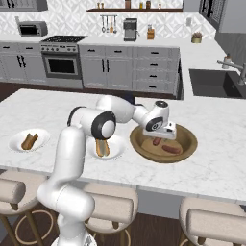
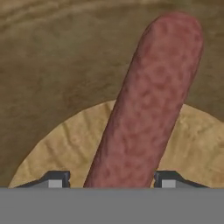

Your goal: Place one bun and one sausage from the bowl on each plate.

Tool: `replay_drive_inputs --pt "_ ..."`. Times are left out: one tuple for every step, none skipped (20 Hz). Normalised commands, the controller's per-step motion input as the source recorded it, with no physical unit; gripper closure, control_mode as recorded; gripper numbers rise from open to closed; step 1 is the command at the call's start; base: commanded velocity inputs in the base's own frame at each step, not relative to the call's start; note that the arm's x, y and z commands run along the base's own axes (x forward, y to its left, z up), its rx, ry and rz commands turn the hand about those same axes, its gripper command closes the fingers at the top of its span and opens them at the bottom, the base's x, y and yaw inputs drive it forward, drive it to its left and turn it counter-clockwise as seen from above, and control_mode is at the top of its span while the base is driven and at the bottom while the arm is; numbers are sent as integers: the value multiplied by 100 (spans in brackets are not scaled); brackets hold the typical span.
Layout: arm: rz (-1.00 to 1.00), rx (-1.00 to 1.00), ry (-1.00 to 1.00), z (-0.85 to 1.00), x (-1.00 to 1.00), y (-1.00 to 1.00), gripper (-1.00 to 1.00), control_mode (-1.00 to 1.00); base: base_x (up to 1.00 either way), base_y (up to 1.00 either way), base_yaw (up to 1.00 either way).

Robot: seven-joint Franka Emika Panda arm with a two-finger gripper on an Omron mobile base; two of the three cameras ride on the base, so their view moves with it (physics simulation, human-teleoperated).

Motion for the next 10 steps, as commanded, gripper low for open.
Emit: replay_drive_inputs --pt "0 1 -1 0 0 0 100 -100 0 0 0" --pt "0 0 -7 7 -16 0 100 -100 0 0 0" --pt "0 0 -9 14 -27 0 100 -100 0 0 0" --pt "0 0 -7 29 -26 21 100 -100 0 0 0" --pt "0 0 -12 60 -44 21 100 -100 0 0 0" --pt "0 0 -8 62 -51 36 100 -100 0 0 0" --pt "0 0 -8 67 -54 61 100 -100 0 0 0" --pt "0 0 -4 66 -60 68 100 -100 0 0 0" --pt "1 -1 0 60 -64 89 100 -100 0 0 0" --pt "4 -1 0 60 -62 95 100 -100 0 0 0"
